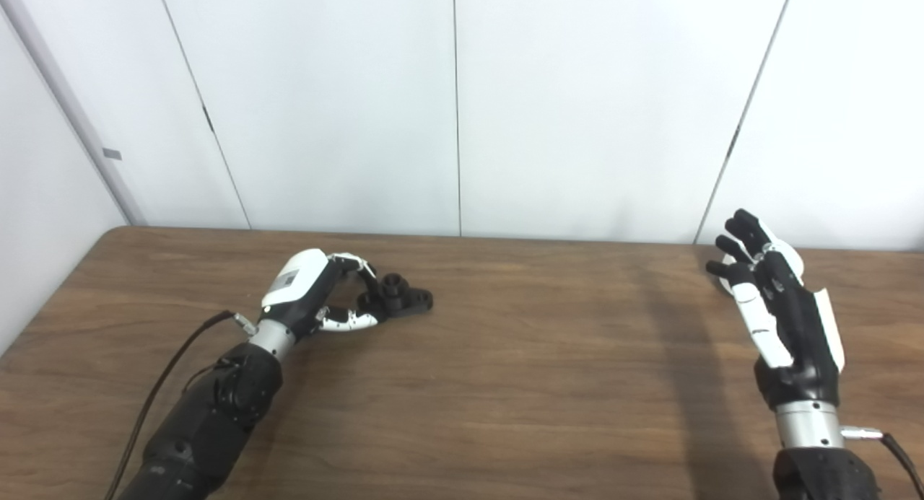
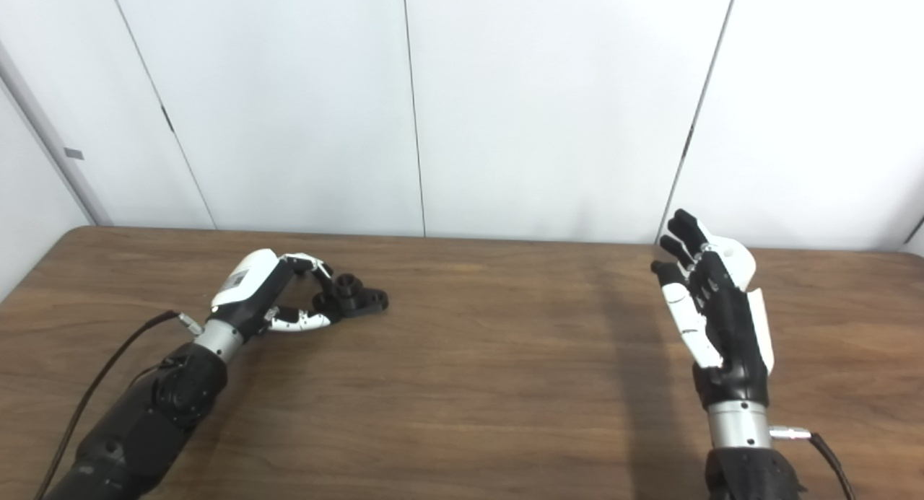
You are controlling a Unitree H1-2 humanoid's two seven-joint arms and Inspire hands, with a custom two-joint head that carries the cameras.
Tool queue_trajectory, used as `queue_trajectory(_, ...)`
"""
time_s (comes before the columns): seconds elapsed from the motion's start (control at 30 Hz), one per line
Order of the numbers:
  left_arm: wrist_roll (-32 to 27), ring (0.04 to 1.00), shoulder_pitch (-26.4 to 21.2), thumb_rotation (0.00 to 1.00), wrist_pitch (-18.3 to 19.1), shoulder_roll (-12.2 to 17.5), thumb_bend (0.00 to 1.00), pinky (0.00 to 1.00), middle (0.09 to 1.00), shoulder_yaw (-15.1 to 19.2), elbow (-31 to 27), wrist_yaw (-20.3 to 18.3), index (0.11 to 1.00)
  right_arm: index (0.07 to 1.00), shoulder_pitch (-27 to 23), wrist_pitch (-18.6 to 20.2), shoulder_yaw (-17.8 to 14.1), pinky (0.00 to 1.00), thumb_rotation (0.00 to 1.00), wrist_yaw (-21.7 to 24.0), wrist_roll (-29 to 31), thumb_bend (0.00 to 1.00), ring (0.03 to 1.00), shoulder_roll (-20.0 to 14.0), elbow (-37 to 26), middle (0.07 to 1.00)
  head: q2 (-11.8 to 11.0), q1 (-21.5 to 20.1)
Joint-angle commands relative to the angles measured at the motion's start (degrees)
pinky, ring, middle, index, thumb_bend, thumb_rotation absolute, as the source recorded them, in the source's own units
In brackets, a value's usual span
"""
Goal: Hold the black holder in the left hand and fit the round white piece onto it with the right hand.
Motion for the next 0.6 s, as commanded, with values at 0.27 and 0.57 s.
queue_trajectory(0.27,0.0,0.786,2.1,0.06,0.2,-0.7,0.52,0.77,0.713,-0.6,-7.0,-1.4,0.486,0.881,-2.9,-1.3,-0.5,0.77,0.70,0.0,0.0,0.38,0.867,-1.0,-2.0,0.896,0.6,-0.4)
queue_trajectory(0.57,-1.4,0.789,5.3,0.05,-0.2,-2.4,0.52,0.79,0.704,-0.4,-12.0,-3.6,0.485,0.890,-4.4,-2.0,-0.9,0.79,0.70,0.8,2.3,0.40,0.883,-1.3,-1.3,0.908,0.9,-0.8)
